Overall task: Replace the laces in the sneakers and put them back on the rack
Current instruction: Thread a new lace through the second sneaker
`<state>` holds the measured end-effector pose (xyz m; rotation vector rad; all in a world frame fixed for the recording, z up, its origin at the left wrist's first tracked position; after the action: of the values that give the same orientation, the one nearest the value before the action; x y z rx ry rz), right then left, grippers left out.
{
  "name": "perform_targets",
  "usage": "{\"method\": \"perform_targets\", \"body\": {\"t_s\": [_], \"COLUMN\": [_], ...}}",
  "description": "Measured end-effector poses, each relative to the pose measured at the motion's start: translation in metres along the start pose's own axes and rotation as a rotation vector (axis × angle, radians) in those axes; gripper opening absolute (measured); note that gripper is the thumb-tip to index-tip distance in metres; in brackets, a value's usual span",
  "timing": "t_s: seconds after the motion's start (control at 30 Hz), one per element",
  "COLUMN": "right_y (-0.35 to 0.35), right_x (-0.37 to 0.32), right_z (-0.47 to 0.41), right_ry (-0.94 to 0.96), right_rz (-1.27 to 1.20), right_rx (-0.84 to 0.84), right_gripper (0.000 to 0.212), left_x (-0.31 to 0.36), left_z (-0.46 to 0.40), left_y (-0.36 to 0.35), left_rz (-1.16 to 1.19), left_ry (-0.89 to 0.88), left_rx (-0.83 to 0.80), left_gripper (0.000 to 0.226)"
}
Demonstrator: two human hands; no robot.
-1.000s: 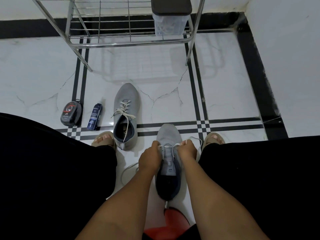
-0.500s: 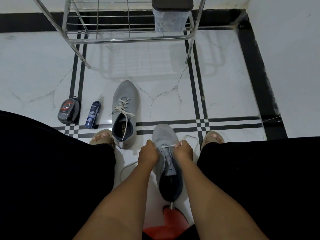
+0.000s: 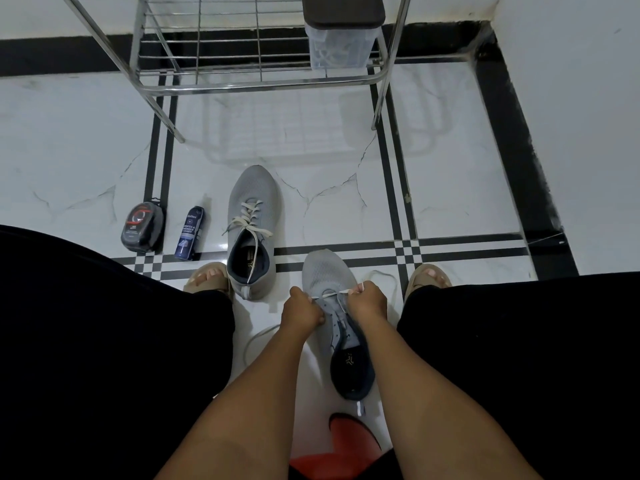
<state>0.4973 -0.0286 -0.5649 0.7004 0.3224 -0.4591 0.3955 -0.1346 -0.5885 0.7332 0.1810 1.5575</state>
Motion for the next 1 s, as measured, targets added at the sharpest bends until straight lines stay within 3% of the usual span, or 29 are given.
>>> {"method": "perform_targets", "body": {"t_s": [0.13, 0.3, 0.43, 0.53, 0.67, 0.87, 1.0], "right_y": [0.0, -0.001, 0.005, 0.013, 0.031, 0.071, 0.115], "right_x": [0.0, 0.0, -0.014, -0.029, -0.057, -0.121, -0.166], "right_z": [0.001, 0.016, 0.027, 0.028, 0.038, 0.076, 0.114], "right_ry": [-0.006, 0.028, 0.08, 0.137, 0.22, 0.498, 0.707], "right_rz": [-0.012, -0.063, -0.043, -0.034, -0.219, -0.362, -0.28], "right_rx": [-0.023, 0.086, 0.147, 0.148, 0.135, 0.124, 0.156], "right_gripper": [0.028, 0.039, 0.035, 0.03, 0.025, 0.021, 0.015], "left_x": [0.004, 0.011, 0.011, 0.019, 0.048, 0.096, 0.136], "left_z": [0.001, 0.005, 0.012, 0.019, 0.037, 0.082, 0.121], "left_y": [0.002, 0.008, 0.018, 0.03, 0.058, 0.119, 0.168], "left_rz": [-0.01, -0.261, -0.445, -0.442, -0.388, -0.202, -0.223], "left_ry": [0.031, -0.066, -0.076, -0.086, -0.223, -0.371, -0.483], "left_rx": [-0.051, -0.112, -0.052, 0.055, 0.117, 0.163, 0.233], "left_gripper": [0.04, 0.041, 0.044, 0.043, 0.038, 0.028, 0.024]}}
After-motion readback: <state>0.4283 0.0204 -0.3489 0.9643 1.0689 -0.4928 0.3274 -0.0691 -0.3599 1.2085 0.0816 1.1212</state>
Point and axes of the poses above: each hand's wrist, its own z-axis away from the middle knuckle, its own y-axis out of the back of the hand, x = y × z, the point moved 3 cm from there along -z, towards the middle knuckle, and after that the axes turned 6 degrees about -z, right-handed, at the moved point
